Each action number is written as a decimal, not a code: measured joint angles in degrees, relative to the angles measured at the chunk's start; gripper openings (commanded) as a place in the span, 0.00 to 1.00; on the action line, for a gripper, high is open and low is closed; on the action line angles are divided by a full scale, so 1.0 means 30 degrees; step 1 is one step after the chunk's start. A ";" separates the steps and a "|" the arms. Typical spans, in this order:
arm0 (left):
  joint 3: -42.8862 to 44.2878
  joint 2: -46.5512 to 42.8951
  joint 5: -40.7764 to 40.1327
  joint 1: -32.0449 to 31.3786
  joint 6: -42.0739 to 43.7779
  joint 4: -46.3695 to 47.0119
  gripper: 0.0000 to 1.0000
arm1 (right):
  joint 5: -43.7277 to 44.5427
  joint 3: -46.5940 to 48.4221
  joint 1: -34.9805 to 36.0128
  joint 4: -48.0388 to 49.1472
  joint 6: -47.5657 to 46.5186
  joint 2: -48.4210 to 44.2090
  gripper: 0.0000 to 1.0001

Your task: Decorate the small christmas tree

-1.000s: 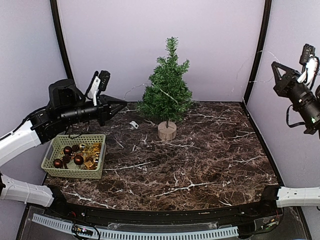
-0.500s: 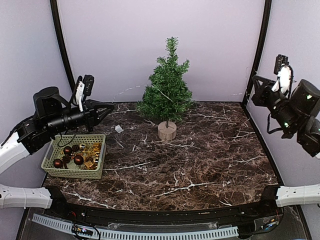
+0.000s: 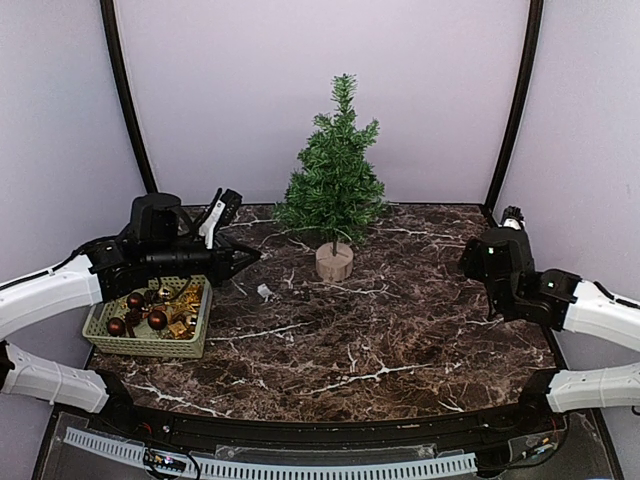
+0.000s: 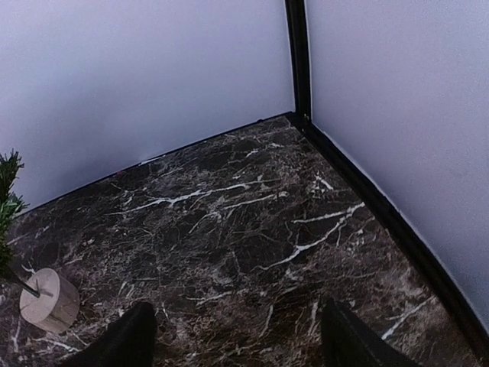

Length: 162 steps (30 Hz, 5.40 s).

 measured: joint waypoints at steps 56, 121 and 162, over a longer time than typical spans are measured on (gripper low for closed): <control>0.2965 -0.1107 -0.0933 0.0000 0.0277 -0.1413 0.04 | -0.3337 0.1319 0.6747 1.9897 -0.4845 1.3712 0.15; 0.1719 1.5074 0.2040 -0.0510 -0.0525 1.3442 0.07 | -0.6324 -0.3155 0.3534 1.7391 -0.3264 0.6994 0.13; -0.1115 0.9391 -0.0007 -0.1209 -0.1005 1.2415 0.00 | -1.0236 -0.0692 0.1945 1.9620 -0.2878 1.3639 0.00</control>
